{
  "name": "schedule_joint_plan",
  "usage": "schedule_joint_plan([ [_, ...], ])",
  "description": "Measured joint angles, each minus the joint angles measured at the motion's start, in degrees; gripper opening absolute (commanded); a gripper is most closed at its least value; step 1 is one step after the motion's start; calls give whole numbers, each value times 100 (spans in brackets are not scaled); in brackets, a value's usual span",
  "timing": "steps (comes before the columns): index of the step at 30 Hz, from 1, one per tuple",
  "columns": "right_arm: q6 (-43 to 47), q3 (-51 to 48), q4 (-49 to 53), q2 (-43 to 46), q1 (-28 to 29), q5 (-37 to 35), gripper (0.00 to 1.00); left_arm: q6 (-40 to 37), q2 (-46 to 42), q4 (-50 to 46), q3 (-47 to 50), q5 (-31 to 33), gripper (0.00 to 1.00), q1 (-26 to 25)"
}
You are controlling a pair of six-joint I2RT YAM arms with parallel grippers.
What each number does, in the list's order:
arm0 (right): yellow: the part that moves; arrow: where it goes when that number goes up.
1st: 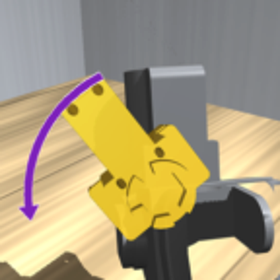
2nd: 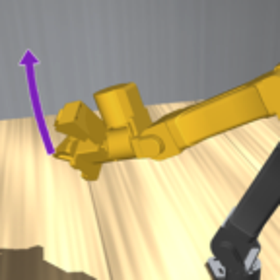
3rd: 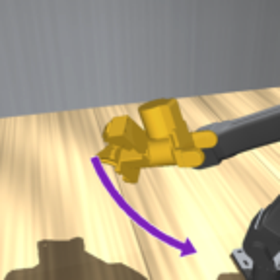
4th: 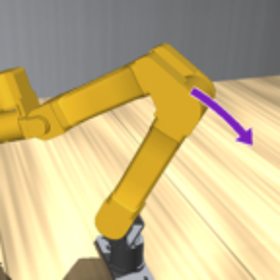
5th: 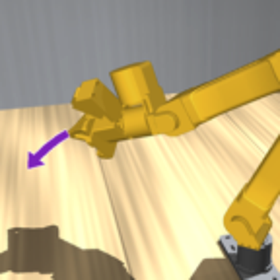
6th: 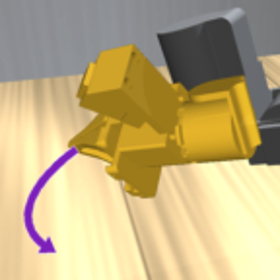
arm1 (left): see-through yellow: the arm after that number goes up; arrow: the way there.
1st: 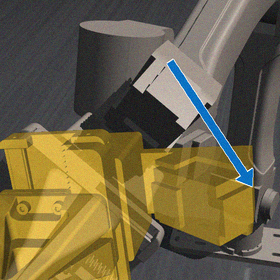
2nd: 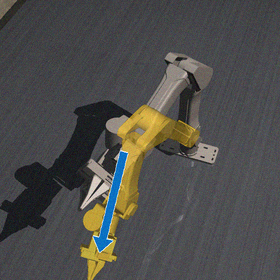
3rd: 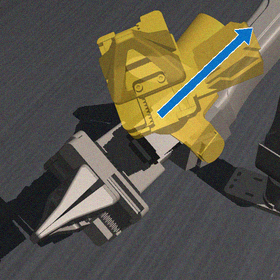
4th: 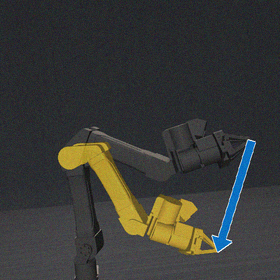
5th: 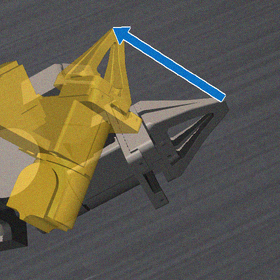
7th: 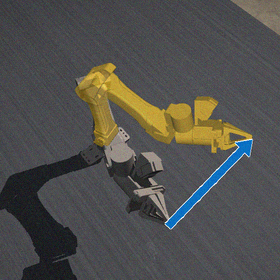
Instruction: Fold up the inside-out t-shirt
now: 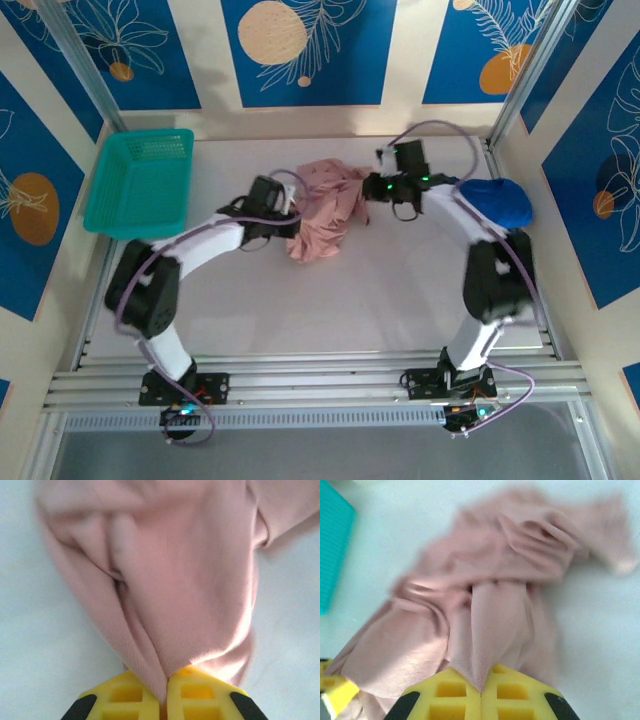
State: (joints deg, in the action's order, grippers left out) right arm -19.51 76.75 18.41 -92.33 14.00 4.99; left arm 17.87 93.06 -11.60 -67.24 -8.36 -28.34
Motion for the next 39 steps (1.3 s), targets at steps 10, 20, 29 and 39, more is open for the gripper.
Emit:
schedule_joint_plan([
  [10,160,756,-664,3062,-48,107,0,-424,-2973,245,-1156,702,6,245],
  [20,149,879,-286,2586,-31,155,0,-673,-2535,-181,-1165,1364,27,247],
  [29,92,2096,328,-763,-533,-656,68,-564,855,-1056,-2455,1700,79,662],
  [39,-7,-1628,979,876,1504,-1060,71,192,-1775,-778,717,1027,83,682],
])
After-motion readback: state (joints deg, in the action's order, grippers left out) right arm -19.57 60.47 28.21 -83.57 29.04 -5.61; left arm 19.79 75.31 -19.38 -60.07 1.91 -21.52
